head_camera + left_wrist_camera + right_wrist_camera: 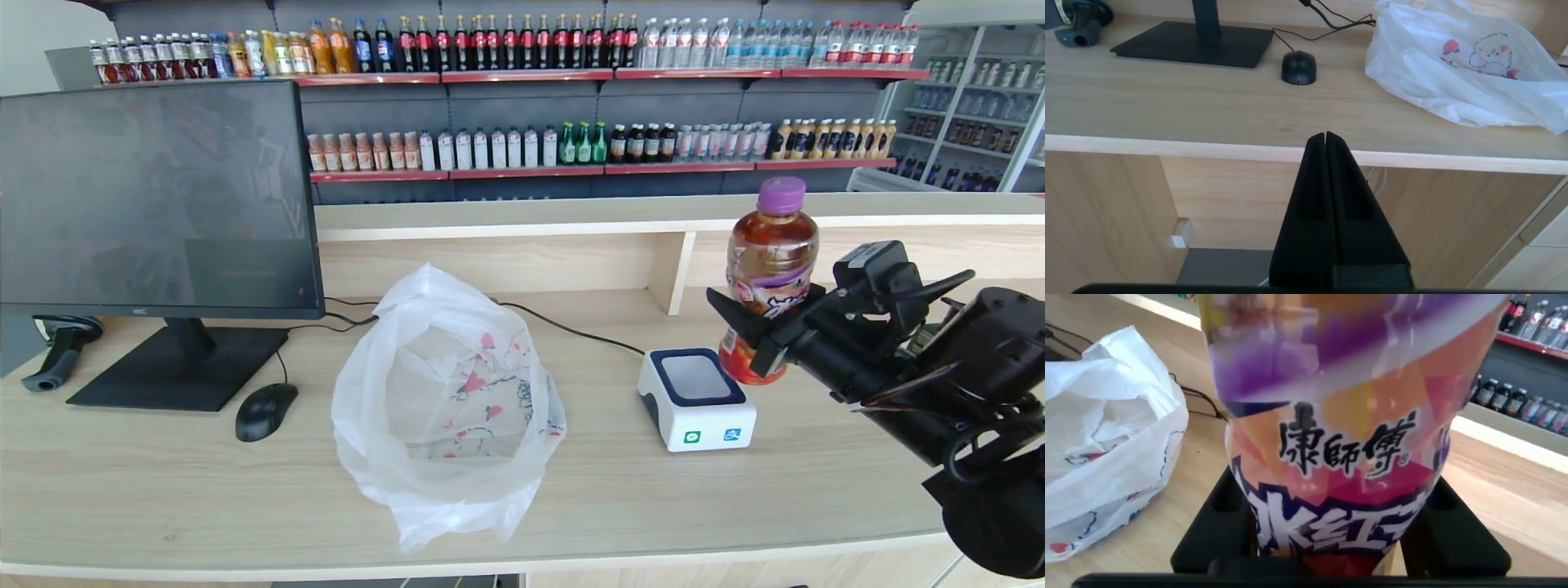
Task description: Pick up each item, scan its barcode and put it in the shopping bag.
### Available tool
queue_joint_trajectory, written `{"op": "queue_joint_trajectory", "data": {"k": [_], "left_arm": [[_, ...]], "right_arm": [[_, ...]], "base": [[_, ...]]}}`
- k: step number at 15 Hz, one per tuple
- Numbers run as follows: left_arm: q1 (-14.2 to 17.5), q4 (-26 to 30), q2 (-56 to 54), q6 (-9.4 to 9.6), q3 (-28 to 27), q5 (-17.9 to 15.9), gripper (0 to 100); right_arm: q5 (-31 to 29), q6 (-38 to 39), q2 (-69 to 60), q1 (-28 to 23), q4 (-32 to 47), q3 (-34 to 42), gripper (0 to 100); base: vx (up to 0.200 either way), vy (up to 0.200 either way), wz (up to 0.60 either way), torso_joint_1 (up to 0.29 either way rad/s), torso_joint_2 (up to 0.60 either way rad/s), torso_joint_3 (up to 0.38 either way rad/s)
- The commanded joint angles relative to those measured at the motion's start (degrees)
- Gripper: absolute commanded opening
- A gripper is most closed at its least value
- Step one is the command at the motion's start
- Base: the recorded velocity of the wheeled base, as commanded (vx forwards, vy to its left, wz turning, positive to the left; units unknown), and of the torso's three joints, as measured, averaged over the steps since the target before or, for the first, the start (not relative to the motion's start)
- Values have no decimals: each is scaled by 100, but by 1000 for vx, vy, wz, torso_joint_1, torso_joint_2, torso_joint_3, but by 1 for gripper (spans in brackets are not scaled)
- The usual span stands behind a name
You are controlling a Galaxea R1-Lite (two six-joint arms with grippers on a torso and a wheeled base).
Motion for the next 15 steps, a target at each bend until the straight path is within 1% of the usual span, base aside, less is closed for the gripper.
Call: {"op": "queue_joint_trajectory", "data": {"k": [1, 2, 5, 7, 8, 9, 10, 12, 13, 14, 15], "left_arm": [[0, -1, -2, -2, 1, 0, 0], [0, -1, -2, -2, 1, 0, 0], [0, -1, -2, -2, 1, 0, 0], [0, -1, -2, -2, 1, 0, 0], [0, -1, -2, -2, 1, 0, 0], [0, -1, -2, -2, 1, 0, 0], [0, -1, -2, -2, 1, 0, 0], [0, -1, -2, -2, 1, 0, 0], [0, -1, -2, -2, 1, 0, 0], [0, -1, -2, -2, 1, 0, 0], [0, -1, -2, -2, 1, 0, 0]], "right_arm": [[336, -280, 134, -234, -9, -155, 0], [485, -509, 161, -226, -9, -208, 0], [529, -983, 345, -182, -9, -278, 0], [591, -1546, 345, -226, -9, -384, 0], [1092, -1985, 371, -366, -9, -577, 0], [1742, -2372, 468, -454, -9, -806, 0], [2058, -2504, 495, -542, -9, -859, 0], [2278, -2636, 495, -735, -9, -867, 0], [2384, -2715, 503, -727, -9, -859, 0], [2568, -2926, 618, -700, -9, -841, 0], [2929, -3180, 767, -709, -9, -788, 0]], "base": [[0, 0, 0, 0, 0, 0], [0, 0, 0, 0, 0, 0], [0, 0, 0, 0, 0, 0], [0, 0, 0, 0, 0, 0], [0, 0, 0, 0, 0, 0], [0, 0, 0, 0, 0, 0], [0, 0, 0, 0, 0, 0], [0, 0, 0, 0, 0, 0], [0, 0, 0, 0, 0, 0], [0, 0, 0, 0, 0, 0], [0, 0, 0, 0, 0, 0]]}}
